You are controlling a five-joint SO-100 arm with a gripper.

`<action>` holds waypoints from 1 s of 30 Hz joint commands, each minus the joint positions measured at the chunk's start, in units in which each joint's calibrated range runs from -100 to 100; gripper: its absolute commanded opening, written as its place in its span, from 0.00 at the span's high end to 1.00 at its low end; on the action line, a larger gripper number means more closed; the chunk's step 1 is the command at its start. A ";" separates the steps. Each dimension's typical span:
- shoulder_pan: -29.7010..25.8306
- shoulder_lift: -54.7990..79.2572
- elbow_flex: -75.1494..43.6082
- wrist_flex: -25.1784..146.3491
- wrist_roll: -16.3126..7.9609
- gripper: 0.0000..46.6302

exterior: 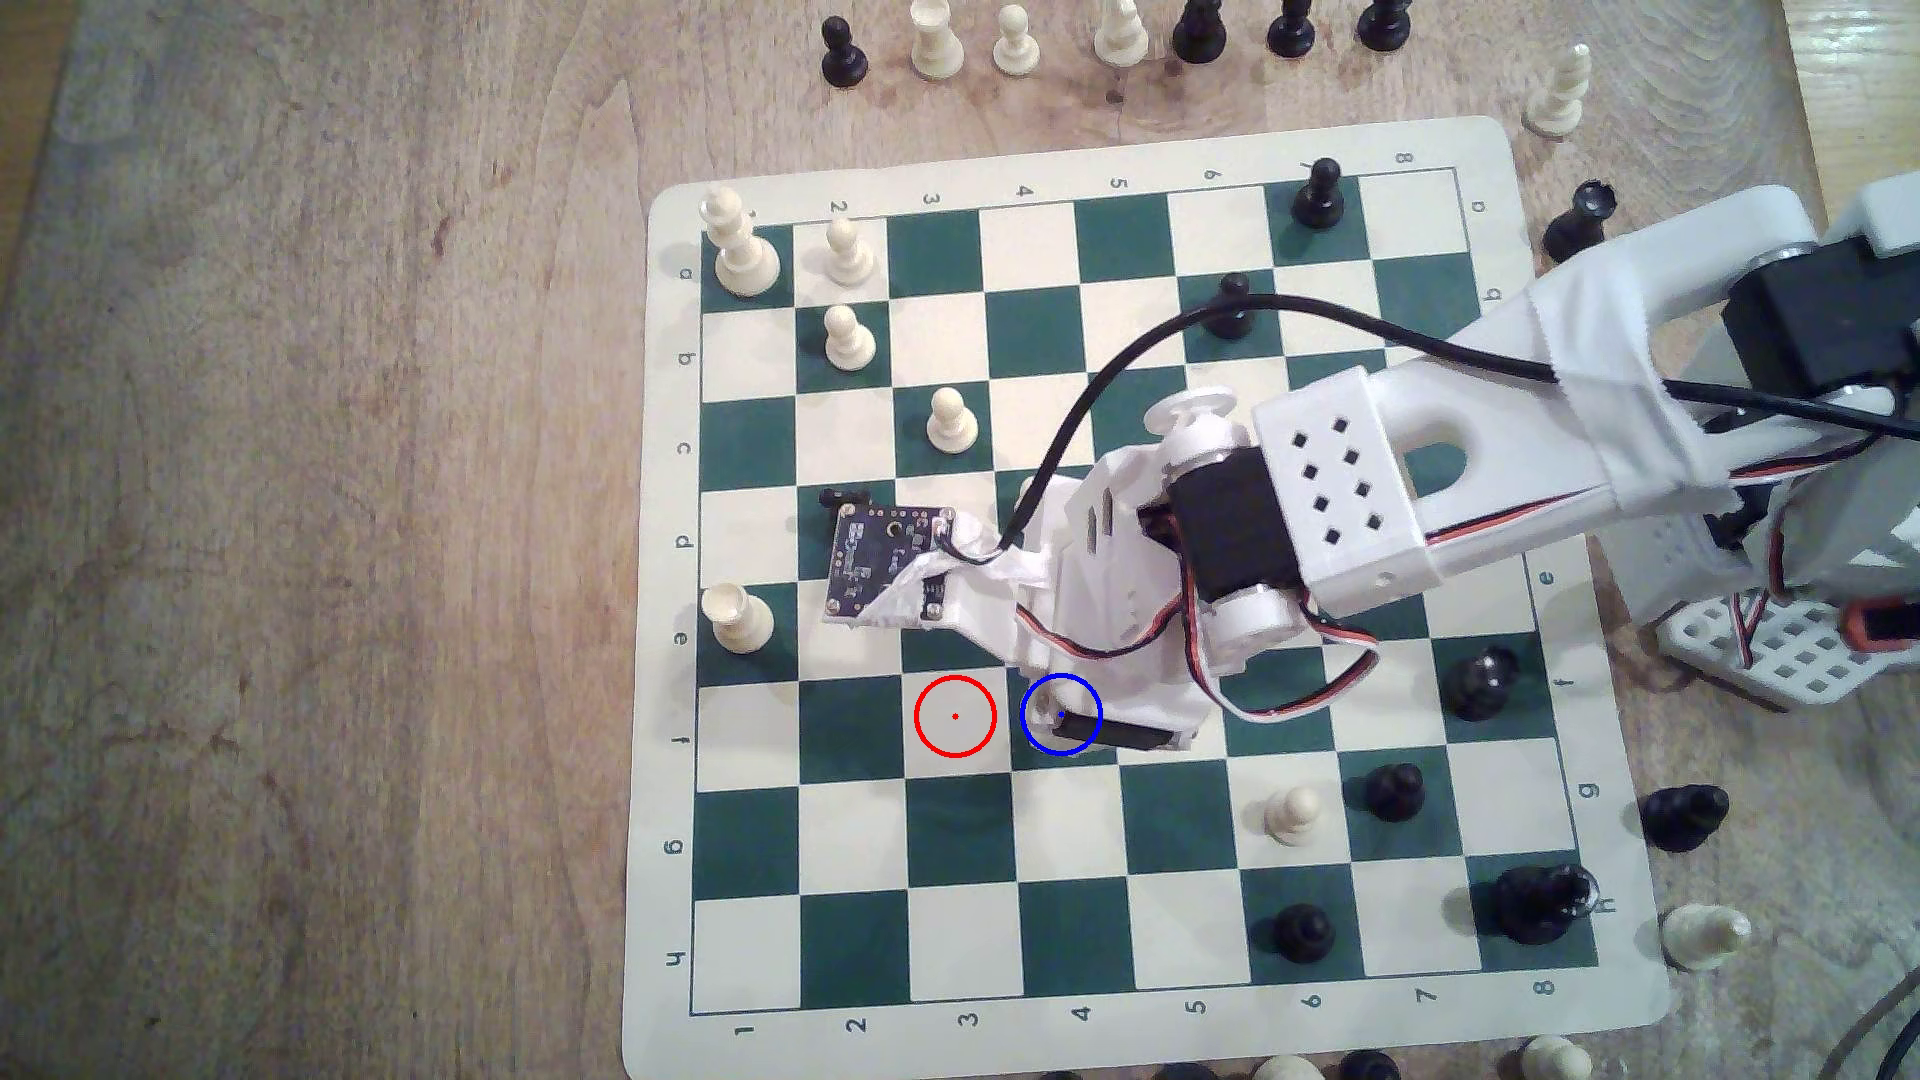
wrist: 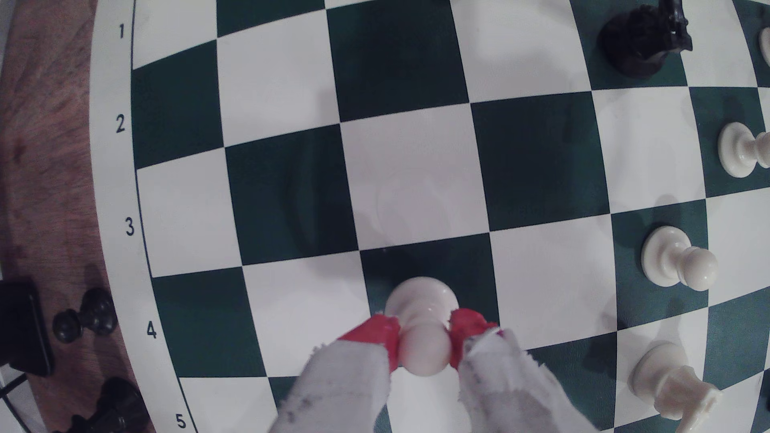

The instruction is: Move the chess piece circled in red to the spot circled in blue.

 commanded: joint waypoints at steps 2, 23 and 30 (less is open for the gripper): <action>-0.18 1.14 -2.60 -0.20 -0.15 0.97; -0.41 4.62 -5.23 -1.19 -0.39 0.97; -0.25 4.37 -5.23 -1.19 -0.39 0.97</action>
